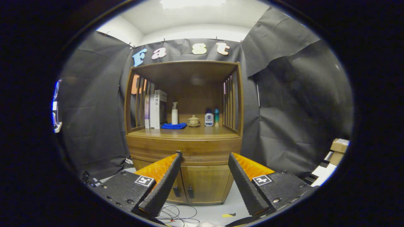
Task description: Pull open the drawer, take out the items inside it, and place them on the countertop above the cabinet.
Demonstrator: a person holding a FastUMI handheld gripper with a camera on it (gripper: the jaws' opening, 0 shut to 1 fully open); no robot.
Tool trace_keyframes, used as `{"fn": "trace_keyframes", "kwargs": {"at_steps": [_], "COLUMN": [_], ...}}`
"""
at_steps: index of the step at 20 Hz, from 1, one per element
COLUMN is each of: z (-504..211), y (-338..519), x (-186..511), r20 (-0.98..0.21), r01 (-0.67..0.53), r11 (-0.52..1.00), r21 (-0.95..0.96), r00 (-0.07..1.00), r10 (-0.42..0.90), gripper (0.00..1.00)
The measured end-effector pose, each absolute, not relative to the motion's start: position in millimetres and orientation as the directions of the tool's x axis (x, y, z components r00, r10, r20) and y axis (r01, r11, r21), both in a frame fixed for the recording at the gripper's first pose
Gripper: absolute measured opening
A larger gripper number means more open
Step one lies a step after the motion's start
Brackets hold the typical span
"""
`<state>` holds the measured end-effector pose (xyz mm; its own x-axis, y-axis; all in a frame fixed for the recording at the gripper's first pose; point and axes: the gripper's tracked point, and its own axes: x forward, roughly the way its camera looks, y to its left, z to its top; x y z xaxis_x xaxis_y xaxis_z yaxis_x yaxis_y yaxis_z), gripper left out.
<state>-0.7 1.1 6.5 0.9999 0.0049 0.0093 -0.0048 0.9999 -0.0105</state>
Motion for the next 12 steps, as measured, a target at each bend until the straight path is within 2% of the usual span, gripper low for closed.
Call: {"fn": "trace_keyframes", "kwargs": {"at_steps": [3, 12], "z": [6.2, -22.7], "y": [8.3, 81.4], "x": [11.0, 143.1], "r20": [0.005, -0.026], "r01": [-0.025, -0.09], "r11": [1.0, 0.996], "r21": [0.0, -0.014], "r00": [1.0, 0.996], "r10": [0.025, 0.09], "gripper": [0.99, 0.99]}}
